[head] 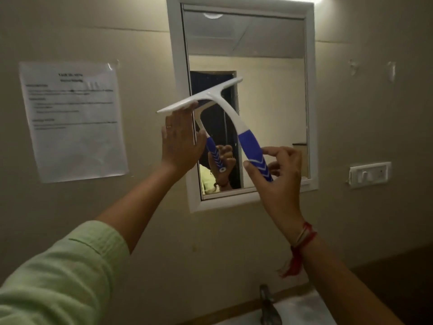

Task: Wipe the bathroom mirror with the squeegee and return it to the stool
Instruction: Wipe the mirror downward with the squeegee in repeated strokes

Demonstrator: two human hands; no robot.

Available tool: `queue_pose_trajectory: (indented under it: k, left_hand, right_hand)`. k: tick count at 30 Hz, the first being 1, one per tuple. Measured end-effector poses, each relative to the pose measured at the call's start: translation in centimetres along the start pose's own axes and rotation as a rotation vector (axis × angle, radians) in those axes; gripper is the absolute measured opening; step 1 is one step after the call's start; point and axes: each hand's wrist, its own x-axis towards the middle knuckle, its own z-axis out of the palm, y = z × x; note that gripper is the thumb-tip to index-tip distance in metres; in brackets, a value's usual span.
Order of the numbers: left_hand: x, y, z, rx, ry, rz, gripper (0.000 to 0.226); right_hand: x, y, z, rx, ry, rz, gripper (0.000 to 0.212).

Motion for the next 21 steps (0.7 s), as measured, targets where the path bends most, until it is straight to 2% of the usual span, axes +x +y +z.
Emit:
queue_pose_trajectory:
  k: [4, 8, 10, 14, 21]
  left_hand:
    - [1.8, -0.7, 1.0, 0.091, 0.022, -0.037, 0.052]
    - [3.9, -2.1, 1.6, 0.141, -0.007, -0.085, 0.051]
    - [4.8, -2.9, 2.0, 0.148, -0.031, -0.127, 0.054]
    - [5.6, -3.5, 3.4, 0.115, -0.039, -0.191, 0.055]
    - [5.7, -3.5, 5.1, 0.025, 0.125, -0.228, 0.049]
  right_hand:
    - [0.8, 0.7, -0.6, 0.068, -0.023, 0.047, 0.035]
    - [2.8, 0.5, -0.1, 0.052, -0.01, 0.01, 0.042]
    - [4.7, -0.1, 0.5, 0.035, -0.01, -0.005, 0.049]
    - [8.8, -1.4, 2.0, 0.038, -0.054, -0.028, 0.048]
    - [13.9, -0.5, 4.7, 0.042, 0.06, 0.02, 0.045]
